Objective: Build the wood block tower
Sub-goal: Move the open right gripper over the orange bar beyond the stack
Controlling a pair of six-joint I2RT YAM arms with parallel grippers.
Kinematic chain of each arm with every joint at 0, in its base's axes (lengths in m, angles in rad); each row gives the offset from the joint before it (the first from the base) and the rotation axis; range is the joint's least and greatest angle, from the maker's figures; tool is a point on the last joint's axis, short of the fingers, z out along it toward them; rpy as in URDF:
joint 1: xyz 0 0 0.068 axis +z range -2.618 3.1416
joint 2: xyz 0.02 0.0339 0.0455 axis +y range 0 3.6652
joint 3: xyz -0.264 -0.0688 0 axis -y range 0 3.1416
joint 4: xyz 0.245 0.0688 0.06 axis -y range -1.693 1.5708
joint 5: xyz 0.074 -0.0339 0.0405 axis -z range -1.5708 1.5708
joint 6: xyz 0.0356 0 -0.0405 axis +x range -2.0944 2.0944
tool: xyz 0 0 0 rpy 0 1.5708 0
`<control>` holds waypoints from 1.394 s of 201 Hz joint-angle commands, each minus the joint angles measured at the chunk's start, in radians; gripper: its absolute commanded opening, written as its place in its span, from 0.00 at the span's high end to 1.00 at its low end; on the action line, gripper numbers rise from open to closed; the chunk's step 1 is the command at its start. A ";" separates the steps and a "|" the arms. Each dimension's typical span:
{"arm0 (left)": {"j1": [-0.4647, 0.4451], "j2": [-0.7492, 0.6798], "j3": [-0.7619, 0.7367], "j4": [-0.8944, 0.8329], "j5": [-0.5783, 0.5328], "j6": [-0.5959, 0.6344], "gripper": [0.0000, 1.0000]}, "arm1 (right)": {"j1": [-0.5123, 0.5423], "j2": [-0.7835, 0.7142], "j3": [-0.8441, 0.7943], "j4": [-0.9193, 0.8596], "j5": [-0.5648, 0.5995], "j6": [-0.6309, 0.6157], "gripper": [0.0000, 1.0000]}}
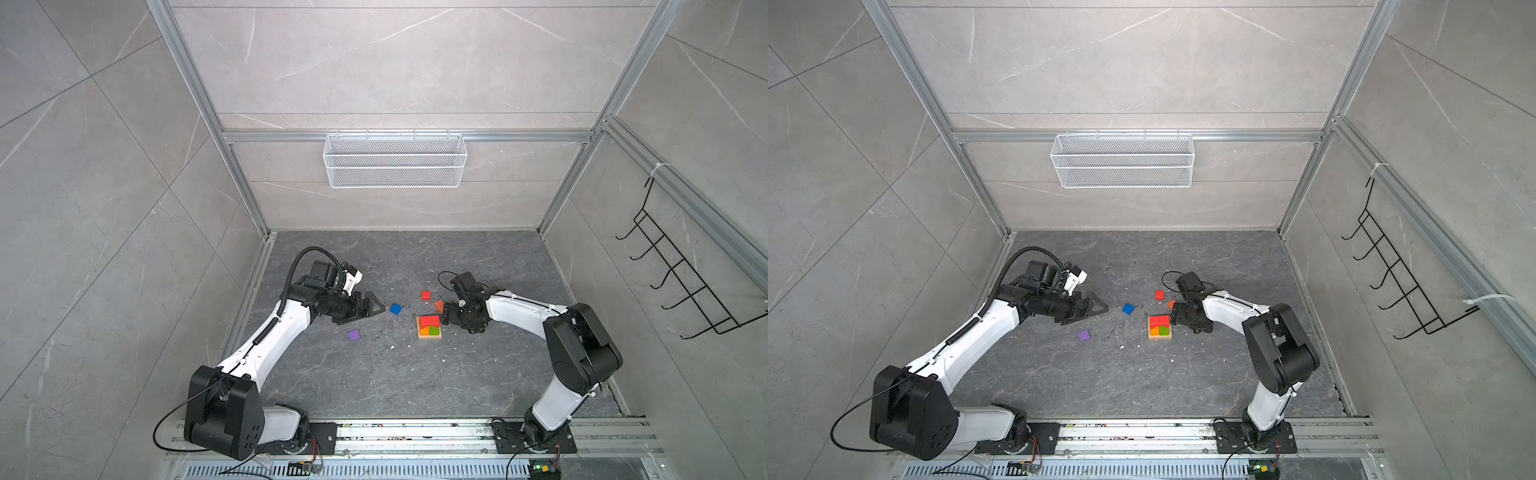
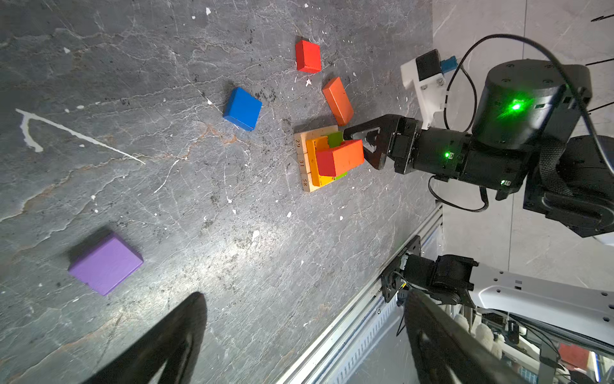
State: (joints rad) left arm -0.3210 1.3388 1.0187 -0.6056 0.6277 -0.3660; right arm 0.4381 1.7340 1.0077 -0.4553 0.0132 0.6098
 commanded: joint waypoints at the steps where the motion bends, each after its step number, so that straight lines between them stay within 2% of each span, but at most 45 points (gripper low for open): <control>1: -0.006 0.002 0.029 -0.014 -0.005 0.024 0.05 | -0.014 0.035 -0.012 0.014 -0.024 0.018 0.19; 138: -0.006 0.007 0.035 -0.021 -0.015 0.029 0.05 | -0.056 0.112 0.092 -0.031 0.042 -0.013 0.21; 169: -0.006 0.008 0.037 -0.023 -0.015 0.030 0.05 | -0.081 0.111 0.116 -0.053 0.078 -0.029 0.21; 205: -0.006 0.010 0.037 -0.024 -0.013 0.030 0.05 | -0.087 0.077 0.166 -0.104 0.156 -0.107 0.21; 236: -0.006 0.016 0.043 -0.025 -0.012 0.030 0.05 | -0.087 0.040 0.181 -0.111 0.105 -0.144 0.20; 265: -0.006 0.016 0.046 -0.024 -0.013 0.030 0.05 | -0.086 0.074 0.186 -0.112 0.004 -0.158 0.21; 280: -0.006 0.014 0.043 -0.025 -0.013 0.030 0.05 | -0.086 0.092 0.181 -0.109 -0.010 -0.158 0.20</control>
State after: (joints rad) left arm -0.3214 1.3499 1.0283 -0.6140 0.6060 -0.3622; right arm 0.3492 1.8072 1.1717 -0.5346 0.0605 0.4778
